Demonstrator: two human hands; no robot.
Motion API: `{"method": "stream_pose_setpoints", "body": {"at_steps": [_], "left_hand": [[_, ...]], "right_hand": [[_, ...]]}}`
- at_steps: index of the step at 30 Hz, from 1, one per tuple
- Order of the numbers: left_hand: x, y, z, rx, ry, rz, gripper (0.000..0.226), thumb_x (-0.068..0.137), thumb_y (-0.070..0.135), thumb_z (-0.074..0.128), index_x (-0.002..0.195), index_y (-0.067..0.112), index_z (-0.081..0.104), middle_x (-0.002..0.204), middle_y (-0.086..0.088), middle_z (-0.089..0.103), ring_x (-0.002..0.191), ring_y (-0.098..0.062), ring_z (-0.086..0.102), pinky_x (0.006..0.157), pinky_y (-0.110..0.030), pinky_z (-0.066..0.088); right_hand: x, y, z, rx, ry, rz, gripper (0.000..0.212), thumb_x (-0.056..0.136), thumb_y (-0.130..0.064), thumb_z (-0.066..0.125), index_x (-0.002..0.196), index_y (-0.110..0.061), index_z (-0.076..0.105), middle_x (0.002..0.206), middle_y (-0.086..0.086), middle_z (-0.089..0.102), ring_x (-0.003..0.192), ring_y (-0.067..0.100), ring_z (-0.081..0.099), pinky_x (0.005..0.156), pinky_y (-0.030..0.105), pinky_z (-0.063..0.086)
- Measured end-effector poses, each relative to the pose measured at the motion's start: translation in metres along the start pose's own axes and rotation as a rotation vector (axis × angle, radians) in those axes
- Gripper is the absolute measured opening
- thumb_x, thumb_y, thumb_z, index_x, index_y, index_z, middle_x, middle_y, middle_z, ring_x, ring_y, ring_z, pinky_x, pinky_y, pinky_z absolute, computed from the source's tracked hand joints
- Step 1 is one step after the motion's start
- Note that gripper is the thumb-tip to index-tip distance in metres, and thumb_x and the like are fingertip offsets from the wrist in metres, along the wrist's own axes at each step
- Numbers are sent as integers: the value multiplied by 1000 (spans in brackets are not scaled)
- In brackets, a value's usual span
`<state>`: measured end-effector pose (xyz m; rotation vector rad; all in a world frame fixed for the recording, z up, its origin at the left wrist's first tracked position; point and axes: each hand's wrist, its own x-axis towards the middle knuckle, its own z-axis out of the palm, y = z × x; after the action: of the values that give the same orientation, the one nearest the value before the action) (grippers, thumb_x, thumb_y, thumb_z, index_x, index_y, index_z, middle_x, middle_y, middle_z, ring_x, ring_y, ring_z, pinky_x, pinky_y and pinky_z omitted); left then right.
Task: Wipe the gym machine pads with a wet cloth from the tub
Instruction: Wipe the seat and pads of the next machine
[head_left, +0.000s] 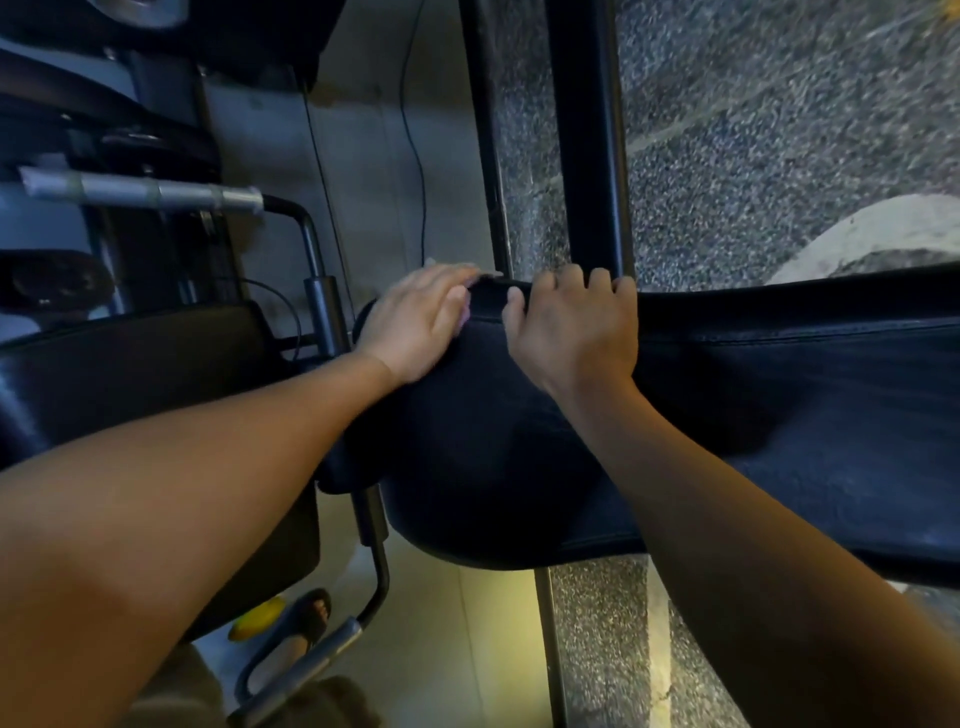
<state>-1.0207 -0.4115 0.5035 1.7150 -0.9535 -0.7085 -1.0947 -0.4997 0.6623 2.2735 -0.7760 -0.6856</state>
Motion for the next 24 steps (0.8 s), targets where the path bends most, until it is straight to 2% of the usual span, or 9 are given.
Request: {"method": "stream_pose_setpoints", "body": {"at_steps": [4,8,10,12,15,17,20,22,24], "left_hand": [[13,-22,-6,-149,-103,-216,48,105,42,19,128,42,60,87,10,63,101,-12,62,96,-31,46],[33,-34,-4,-286,-173,-415,43,104,35,30,96,34,72,66,9,61,69,-7,58,68,-12,40],[43,-46,-7,-272,-263,-463,38,105,24,35,94,26,72,74,-1,62,72,-14,57,69,-14,41],[49,-64,-4,-215,-344,-493,29,102,8,42,110,7,70,95,-17,67,90,-29,62,82,-29,45],[41,-88,2,-123,-308,-620,20,93,-6,46,97,6,62,100,-29,64,94,-38,62,83,-44,46],[30,-88,6,-119,-221,-707,17,96,-3,41,92,5,56,99,-29,59,92,-36,58,79,-41,42],[22,-78,7,-317,-121,-916,33,103,16,37,117,-3,60,128,-28,58,110,-34,57,98,-40,45],[19,-70,7,-495,-56,-1026,32,97,20,39,109,3,62,130,-24,60,111,-34,60,101,-44,49],[19,-64,11,-492,-28,-1035,26,99,15,33,98,9,59,119,-23,62,105,-35,61,96,-43,52]], "right_hand": [[1,0,2,8,26,9,59,103,-47,25,97,-8,69,92,14,66,85,36,58,83,48,39],[1,-1,5,16,54,7,58,103,-45,27,95,-6,69,90,15,66,84,38,58,84,49,41],[2,-2,8,23,87,6,59,103,-45,28,96,-5,70,90,16,66,85,39,58,84,49,41],[2,-3,11,25,108,15,59,104,-44,27,98,-4,71,91,16,66,87,39,58,85,50,40],[3,-4,12,28,123,21,58,103,-44,29,97,-4,71,91,16,66,87,39,58,85,50,40],[3,-4,13,33,147,18,57,103,-44,30,96,-4,71,90,16,65,86,39,58,85,50,41],[3,-4,12,37,135,16,57,103,-44,29,97,-5,71,92,16,65,87,39,58,87,50,41],[2,-5,9,18,98,12,58,103,-45,27,98,-6,70,93,15,64,88,38,57,89,50,40],[3,-5,7,4,71,12,58,103,-45,24,98,-8,68,95,13,63,88,36,56,89,49,39]]}}
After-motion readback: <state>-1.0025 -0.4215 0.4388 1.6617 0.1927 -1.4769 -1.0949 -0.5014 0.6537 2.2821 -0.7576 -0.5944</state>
